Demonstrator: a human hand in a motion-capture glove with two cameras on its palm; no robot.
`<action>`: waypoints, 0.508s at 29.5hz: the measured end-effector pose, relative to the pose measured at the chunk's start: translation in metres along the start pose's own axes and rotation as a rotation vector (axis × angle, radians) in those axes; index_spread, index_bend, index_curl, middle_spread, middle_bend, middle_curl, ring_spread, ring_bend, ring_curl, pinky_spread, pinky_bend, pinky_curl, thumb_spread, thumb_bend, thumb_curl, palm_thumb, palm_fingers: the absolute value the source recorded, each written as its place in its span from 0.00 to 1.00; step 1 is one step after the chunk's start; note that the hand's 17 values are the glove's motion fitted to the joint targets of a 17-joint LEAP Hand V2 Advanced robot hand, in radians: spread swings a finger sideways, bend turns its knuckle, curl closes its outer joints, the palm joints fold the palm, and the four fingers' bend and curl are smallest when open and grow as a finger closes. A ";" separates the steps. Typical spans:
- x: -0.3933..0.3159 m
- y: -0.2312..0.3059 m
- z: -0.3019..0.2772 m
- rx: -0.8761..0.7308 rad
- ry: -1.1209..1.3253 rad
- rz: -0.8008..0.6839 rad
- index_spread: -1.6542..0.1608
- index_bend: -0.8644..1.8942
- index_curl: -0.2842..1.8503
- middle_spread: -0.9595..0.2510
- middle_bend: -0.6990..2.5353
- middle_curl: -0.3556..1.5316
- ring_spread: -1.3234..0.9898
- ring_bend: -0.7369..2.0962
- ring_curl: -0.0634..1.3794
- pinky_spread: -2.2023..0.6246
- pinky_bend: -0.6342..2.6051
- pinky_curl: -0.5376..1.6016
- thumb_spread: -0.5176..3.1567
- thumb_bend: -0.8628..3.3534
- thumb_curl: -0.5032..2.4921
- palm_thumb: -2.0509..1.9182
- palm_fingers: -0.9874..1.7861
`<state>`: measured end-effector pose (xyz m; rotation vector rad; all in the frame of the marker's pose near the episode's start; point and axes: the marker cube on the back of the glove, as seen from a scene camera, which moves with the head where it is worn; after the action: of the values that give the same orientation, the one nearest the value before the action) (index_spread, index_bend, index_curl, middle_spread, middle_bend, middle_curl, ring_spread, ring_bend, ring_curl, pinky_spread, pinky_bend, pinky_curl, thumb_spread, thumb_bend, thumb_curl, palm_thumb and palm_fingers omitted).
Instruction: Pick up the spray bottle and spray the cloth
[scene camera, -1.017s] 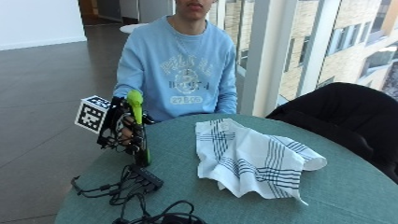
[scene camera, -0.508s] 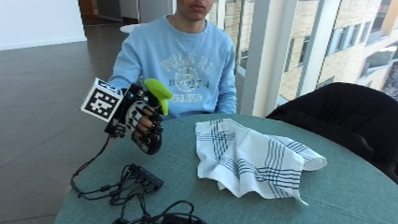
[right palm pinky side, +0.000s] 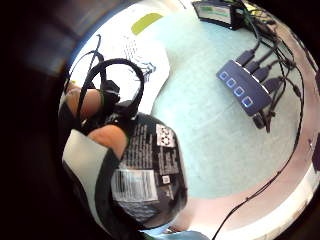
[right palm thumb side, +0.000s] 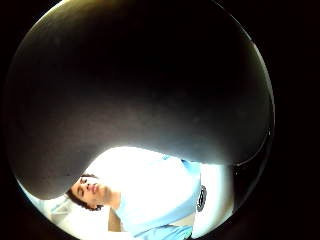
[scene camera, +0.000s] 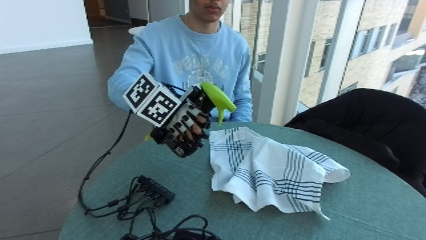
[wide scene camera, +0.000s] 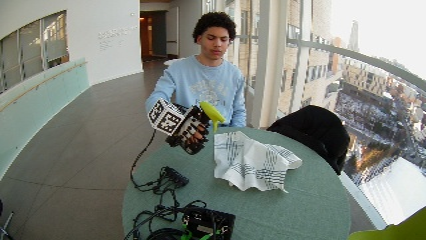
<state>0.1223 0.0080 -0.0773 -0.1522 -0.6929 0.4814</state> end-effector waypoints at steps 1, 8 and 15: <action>-0.003 -0.002 0.004 -0.020 0.018 0.004 0.78 0.37 0.31 0.73 0.29 0.42 0.55 0.40 0.30 0.84 0.26 0.42 0.34 0.20 0.35 0.77 0.76; -0.008 -0.014 0.020 -0.096 0.109 0.029 0.78 0.37 0.32 0.73 0.30 0.42 0.55 0.40 0.30 0.84 0.26 0.42 0.34 0.20 0.36 0.76 0.76; -0.007 -0.016 0.025 -0.114 0.129 0.054 0.79 0.37 0.32 0.73 0.30 0.42 0.55 0.40 0.30 0.84 0.26 0.42 0.34 0.20 0.36 0.76 0.76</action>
<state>0.1080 -0.0098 -0.0577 -0.3070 -0.5913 0.4798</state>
